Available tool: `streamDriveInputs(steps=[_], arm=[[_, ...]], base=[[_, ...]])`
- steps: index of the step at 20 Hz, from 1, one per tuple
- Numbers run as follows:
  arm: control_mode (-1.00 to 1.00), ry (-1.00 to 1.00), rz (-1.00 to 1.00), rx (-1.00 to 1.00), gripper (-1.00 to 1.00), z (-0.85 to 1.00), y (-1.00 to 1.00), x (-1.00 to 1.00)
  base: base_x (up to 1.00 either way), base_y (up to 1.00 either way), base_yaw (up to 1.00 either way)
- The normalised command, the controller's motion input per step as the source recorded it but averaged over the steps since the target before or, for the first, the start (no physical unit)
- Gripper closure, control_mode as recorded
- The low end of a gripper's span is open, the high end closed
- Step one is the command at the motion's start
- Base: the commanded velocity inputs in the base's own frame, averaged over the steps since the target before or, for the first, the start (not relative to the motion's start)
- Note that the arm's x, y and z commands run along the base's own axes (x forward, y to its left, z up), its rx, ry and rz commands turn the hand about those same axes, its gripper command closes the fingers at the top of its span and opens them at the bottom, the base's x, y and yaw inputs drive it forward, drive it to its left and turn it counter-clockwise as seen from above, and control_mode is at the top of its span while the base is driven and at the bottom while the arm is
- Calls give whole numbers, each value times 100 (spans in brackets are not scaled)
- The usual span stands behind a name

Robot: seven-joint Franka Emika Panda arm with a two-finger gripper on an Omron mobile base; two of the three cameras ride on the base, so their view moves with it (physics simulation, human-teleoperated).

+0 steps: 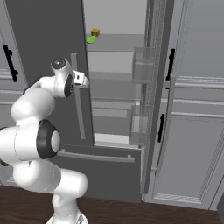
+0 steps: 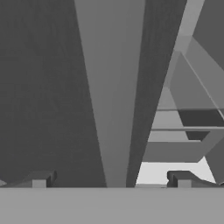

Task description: Grab a lemon wedge from the fridge and one ice cube from the ice bowl, and put them in the glass of lemonade.

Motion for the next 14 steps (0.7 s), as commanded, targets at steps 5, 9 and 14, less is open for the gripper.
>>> streamDriveInputs(steps=[5, 9, 14], arm=[[-100, 0, 0, 0, -100, -19, 8, 57], [-100, 0, 0, 0, -100, -12, 11, 47], [-100, -1, 0, 0, -100, -33, 16, 50]], base=[[0, 0, 0], [0, 0, 0], [0, 0, 0]])
